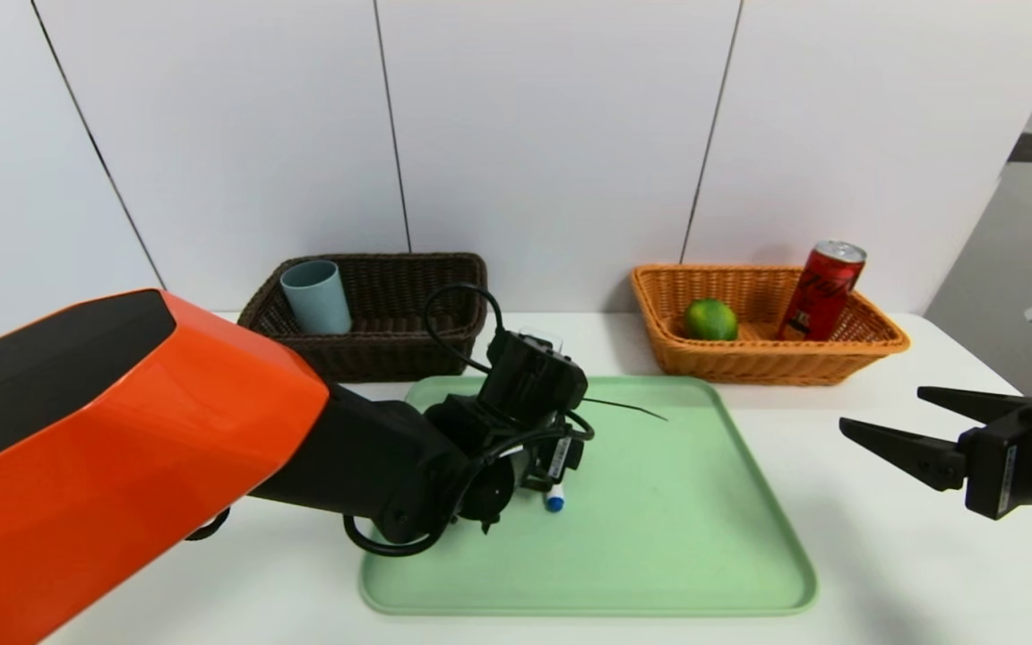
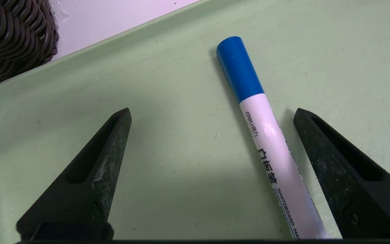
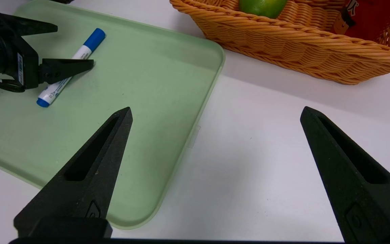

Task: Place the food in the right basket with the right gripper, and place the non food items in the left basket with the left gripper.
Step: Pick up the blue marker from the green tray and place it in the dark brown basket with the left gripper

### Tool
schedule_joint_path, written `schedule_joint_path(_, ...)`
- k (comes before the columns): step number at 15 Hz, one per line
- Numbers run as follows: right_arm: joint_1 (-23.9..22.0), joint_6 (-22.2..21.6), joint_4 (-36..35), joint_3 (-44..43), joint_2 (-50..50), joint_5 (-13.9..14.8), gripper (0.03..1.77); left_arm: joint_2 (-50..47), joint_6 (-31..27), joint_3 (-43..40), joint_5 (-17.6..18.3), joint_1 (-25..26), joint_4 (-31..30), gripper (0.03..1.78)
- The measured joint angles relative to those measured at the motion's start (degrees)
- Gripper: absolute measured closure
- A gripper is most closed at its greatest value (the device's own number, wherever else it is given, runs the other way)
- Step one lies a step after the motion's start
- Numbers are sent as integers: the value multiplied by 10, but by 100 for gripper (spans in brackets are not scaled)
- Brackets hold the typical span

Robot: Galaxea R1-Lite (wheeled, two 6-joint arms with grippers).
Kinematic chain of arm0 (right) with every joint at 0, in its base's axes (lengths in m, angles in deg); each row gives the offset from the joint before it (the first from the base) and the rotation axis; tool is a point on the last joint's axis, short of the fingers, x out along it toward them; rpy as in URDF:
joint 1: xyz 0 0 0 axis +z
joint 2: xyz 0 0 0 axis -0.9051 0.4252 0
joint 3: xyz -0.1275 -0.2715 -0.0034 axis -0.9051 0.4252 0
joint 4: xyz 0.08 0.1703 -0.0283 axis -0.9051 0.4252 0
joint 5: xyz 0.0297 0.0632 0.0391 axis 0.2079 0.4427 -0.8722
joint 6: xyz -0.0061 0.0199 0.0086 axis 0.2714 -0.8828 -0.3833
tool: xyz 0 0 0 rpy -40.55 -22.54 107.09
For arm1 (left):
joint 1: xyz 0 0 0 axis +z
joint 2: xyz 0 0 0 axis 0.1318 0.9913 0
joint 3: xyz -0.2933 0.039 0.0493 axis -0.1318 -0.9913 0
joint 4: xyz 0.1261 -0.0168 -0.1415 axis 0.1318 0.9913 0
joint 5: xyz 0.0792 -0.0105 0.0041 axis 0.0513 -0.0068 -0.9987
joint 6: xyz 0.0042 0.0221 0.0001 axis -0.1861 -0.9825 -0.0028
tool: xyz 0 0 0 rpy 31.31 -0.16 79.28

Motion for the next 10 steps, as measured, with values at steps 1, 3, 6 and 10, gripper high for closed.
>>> schedule_joint_path(1,0,0,0,0,0,0,9,0,0,-2,0,0,-1,12)
schedule_joint_path(3,0,0,0,0,0,0,9,1,0,-3,0,0,-1,29)
schedule_joint_path(6,0,0,0,0,-1,0,9,0,0,-3,0,0,2,71)
schedule_joint_path(10,0,1,0,3,-2,-1,9,-6,-1,-7,0,0,7,115)
